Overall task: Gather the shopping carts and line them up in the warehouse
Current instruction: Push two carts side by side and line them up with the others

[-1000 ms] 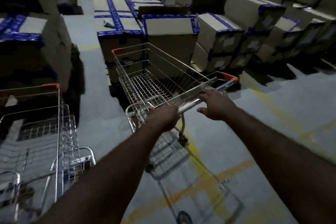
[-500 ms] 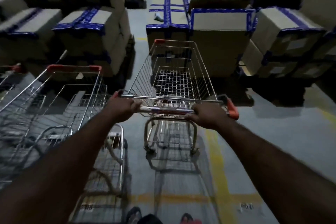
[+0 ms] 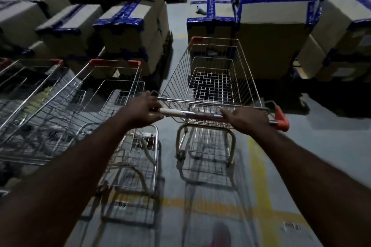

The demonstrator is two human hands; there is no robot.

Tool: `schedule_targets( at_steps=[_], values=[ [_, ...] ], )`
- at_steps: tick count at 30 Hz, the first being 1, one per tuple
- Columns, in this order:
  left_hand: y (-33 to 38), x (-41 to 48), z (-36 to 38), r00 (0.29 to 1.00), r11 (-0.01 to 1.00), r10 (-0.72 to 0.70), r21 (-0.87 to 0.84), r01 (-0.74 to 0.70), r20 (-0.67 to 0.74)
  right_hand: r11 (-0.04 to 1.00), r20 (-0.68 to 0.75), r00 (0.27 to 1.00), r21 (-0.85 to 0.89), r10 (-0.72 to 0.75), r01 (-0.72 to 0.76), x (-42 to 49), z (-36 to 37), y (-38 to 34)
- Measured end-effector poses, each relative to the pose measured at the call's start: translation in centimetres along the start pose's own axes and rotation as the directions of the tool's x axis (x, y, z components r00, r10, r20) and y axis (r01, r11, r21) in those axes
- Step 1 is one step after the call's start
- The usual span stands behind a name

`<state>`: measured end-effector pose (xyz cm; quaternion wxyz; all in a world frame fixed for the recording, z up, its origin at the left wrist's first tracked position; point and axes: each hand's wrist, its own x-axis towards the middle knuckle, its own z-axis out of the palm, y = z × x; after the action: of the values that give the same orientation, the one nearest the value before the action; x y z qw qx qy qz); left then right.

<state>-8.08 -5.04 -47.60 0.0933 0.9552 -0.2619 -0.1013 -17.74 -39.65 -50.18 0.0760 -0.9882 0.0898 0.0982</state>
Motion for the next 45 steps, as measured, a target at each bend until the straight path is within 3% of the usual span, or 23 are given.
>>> schedule_targets(
  at_steps=[3,7,14,18,21,25,33,37,40,42,45],
  values=[
    [-2.3,-2.3,0.3,0.997,0.976,0.063,0.212,-0.053,-0.037,0.991,-0.044,0.991,-0.021,0.130,-0.131,-1.4,0.1,-1.2],
    [-2.7,-6.1,0.2,0.998,0.988,0.054,0.143,-0.051,-0.011,0.973,-0.072,0.972,-0.044,0.223,-0.227,-4.5,2.3,-3.9],
    [-5.1,-12.8,0.5,0.995,0.995,0.094,0.017,-0.094,-0.021,0.929,-0.294,0.917,-0.169,0.270,-0.328,-10.8,3.1,-9.4],
    [-6.5,-16.7,1.5,0.992,0.993,0.121,0.006,-0.121,0.019,0.935,-0.245,0.928,-0.149,0.281,-0.323,-13.6,4.5,-11.0],
    [-6.4,-18.9,1.2,0.984,0.994,0.111,-0.019,-0.110,0.137,0.931,-0.235,0.929,-0.158,0.287,-0.328,-15.5,6.0,-11.5],
    [-5.5,-20.5,0.4,0.976,0.990,0.104,0.069,-0.119,0.193,0.934,-0.188,0.935,-0.141,0.301,-0.329,-16.6,5.7,-11.9],
    [-6.0,-23.5,3.4,0.991,0.964,0.110,0.249,-0.089,-0.073,0.831,-0.012,0.837,-0.115,0.547,-0.544,-16.4,5.1,-15.0],
    [-5.6,-23.8,3.6,0.948,0.977,0.165,0.180,-0.118,-0.273,0.869,-0.092,0.888,-0.184,0.451,-0.460,-17.7,5.3,-14.6],
    [-5.7,-23.9,3.6,0.927,0.981,0.169,0.147,-0.126,-0.334,0.909,-0.170,0.935,-0.236,0.310,-0.344,-19.3,4.4,-15.2],
    [-5.8,-24.1,4.2,0.922,0.981,0.176,0.143,-0.134,-0.345,0.934,-0.164,0.950,-0.200,0.267,-0.297,-19.7,5.0,-14.5],
    [-6.0,-24.3,4.2,0.902,0.970,0.235,0.154,-0.190,-0.363,0.940,-0.022,0.950,-0.136,0.313,-0.313,-18.7,6.1,-12.4]
  ],
)
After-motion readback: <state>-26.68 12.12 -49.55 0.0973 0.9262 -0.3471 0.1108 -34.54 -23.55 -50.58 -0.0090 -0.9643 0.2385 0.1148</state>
